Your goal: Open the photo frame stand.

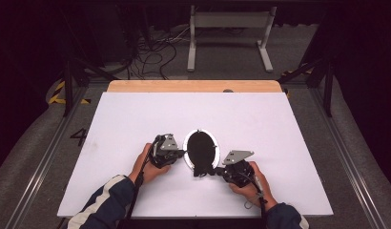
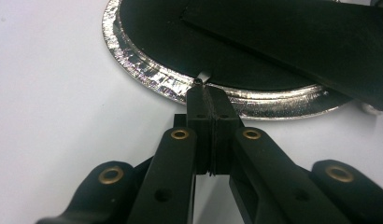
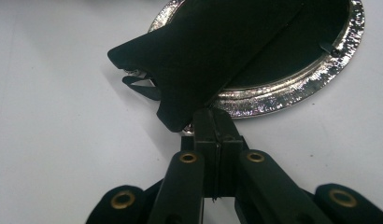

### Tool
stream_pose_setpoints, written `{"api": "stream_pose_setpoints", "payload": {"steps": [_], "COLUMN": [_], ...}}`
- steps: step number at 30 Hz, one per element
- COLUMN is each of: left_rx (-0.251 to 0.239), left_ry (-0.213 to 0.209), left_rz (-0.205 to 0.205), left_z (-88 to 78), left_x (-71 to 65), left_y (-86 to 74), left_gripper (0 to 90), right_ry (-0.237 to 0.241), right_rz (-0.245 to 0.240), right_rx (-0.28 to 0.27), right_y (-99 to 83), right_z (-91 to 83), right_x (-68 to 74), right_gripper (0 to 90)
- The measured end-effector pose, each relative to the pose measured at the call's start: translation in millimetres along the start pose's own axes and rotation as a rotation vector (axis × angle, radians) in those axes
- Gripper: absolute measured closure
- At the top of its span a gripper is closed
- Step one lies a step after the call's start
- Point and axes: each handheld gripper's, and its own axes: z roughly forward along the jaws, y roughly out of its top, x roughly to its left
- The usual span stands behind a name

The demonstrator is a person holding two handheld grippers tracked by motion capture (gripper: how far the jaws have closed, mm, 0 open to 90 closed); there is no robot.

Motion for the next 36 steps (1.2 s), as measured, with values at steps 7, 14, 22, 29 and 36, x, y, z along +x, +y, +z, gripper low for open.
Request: {"api": "stream_pose_setpoints", "payload": {"steps": [7, 14, 22, 29, 36], "left_rx": [0.002, 0.003, -0.059, -0.072, -0.065], "left_ry": [0.011, 0.003, -0.034, -0.029, -0.029], "left_rz": [0.003, -0.009, -0.001, 0.0, -0.023], "left_z": [-1.0, -3.6, -38.0, -67.5, -85.1], "left_x": [1.1, 3.6, 2.5, -1.6, -9.8], "left_y": [-0.4, -2.2, -8.4, -36.9, -63.1], "left_gripper": [88.8, 88.8, 87.7, 85.8, 79.6], "right_ry": [-0.004, 0.005, 0.031, 0.051, 0.085], "right_rz": [-0.014, -0.025, -0.045, -0.051, -0.06], "right_rx": [-0.001, -0.004, 0.008, 0.038, 0.054], "right_y": [2.0, 4.5, 5.7, 4.2, 3.7], "right_z": [2.3, 5.4, 0.6, -5.5, -5.1], "right_x": [5.5, 11.4, 12.1, 16.4, 20.3], "right_gripper": [90.0, 90.0, 88.5, 87.1, 84.1]}}
